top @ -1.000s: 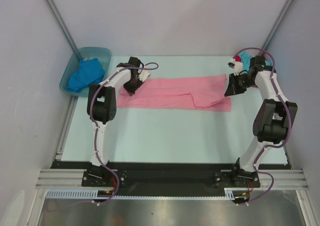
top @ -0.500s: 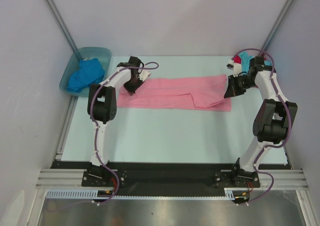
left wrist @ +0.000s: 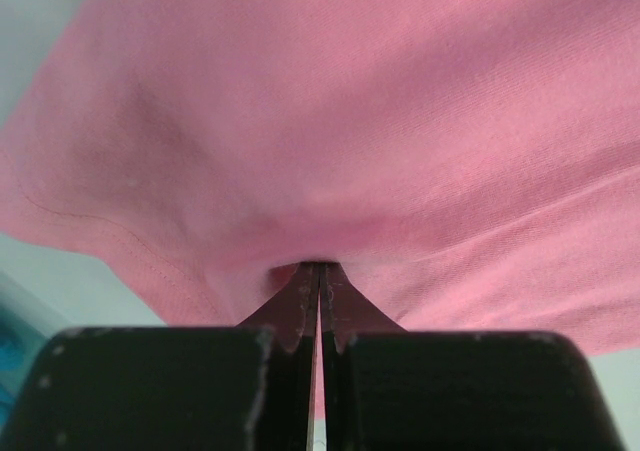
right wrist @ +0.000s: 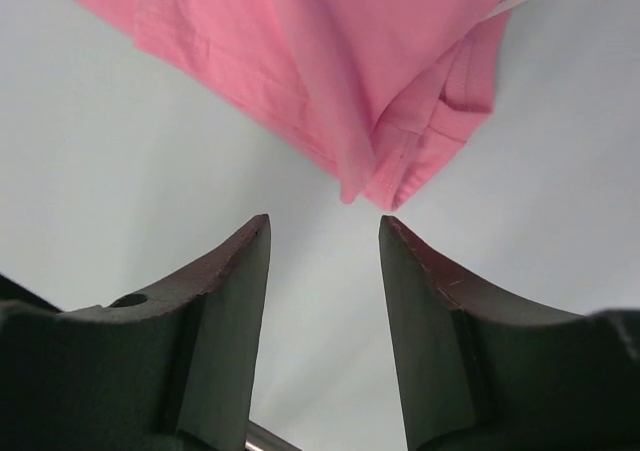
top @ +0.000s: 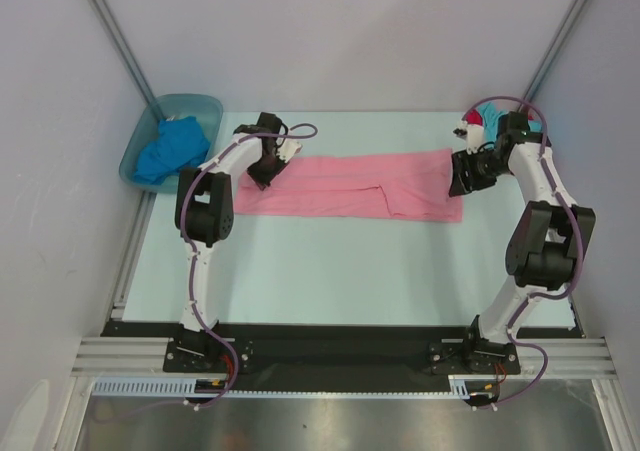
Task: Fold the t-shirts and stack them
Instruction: Fold the tshirt
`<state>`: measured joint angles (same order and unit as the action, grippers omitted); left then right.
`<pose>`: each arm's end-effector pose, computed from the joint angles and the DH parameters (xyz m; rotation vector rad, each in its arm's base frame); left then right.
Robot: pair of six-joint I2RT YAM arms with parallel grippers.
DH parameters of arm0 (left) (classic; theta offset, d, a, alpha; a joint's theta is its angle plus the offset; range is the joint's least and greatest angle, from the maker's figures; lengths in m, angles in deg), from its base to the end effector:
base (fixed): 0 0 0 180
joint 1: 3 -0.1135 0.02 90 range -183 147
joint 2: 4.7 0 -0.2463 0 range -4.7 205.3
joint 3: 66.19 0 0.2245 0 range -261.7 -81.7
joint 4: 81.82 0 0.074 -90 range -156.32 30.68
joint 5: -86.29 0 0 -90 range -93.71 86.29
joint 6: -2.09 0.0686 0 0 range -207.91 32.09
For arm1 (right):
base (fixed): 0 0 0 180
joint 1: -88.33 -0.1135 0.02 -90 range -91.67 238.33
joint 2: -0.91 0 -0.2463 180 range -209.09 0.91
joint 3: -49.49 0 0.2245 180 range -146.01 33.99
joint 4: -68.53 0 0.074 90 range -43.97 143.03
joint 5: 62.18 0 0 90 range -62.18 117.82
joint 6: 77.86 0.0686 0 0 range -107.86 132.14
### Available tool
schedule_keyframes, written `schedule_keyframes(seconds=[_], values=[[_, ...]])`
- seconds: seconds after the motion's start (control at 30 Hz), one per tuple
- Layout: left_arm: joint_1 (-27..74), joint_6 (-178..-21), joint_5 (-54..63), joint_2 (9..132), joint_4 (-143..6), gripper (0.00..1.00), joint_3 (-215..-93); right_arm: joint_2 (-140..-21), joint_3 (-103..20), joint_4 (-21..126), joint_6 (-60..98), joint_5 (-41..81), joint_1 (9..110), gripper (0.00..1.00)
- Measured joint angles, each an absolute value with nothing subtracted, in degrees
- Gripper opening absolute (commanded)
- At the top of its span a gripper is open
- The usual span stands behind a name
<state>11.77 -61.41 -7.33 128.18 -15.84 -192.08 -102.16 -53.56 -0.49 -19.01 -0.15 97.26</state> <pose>0.4383 -0.1111 0.1304 0.9915 2.6713 0.1332 0.3491 -0.0223 0.2277 -0.6189 2.5298 0.4438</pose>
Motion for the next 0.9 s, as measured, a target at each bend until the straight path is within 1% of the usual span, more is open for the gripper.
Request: schedule_keyframes(seconds=[0.13,0.23,0.27,0.37,0.43,0.67,0.9], values=[[11.77,-61.41,-7.33,128.2,-15.84,0.0,-192.08,-99.71,-53.36,2.31,-18.99,3.79,94.37,0.49],[11.77,-61.39,-7.39,128.2,-15.82,0.0,-192.08,-98.35,-50.94,6.31,-19.78,8.81,88.78,0.47],[11.77,-61.37,-7.39,128.2,-15.8,0.0,-192.11,-98.31,-50.17,7.14,-20.13,9.97,85.41,0.47],[11.77,-61.35,-7.44,128.2,-15.73,0.0,-192.19,-99.27,-47.9,8.95,-22.27,13.82,77.94,0.47],[11.77,-61.35,-7.48,128.2,-15.73,0.0,-192.19,-100.43,-47.51,9.34,-23.47,15.22,75.09,0.47],[11.77,-61.37,-7.48,128.18,-15.84,0.0,-192.04,-104.63,-47.81,10.72,-26.05,18.47,73.91,0.48],[11.7,-61.41,-7.48,127.94,-16.3,0.0,-191.47,-105.3,-47.81,10.7,-28.11,19.0,71.36,0.49]])
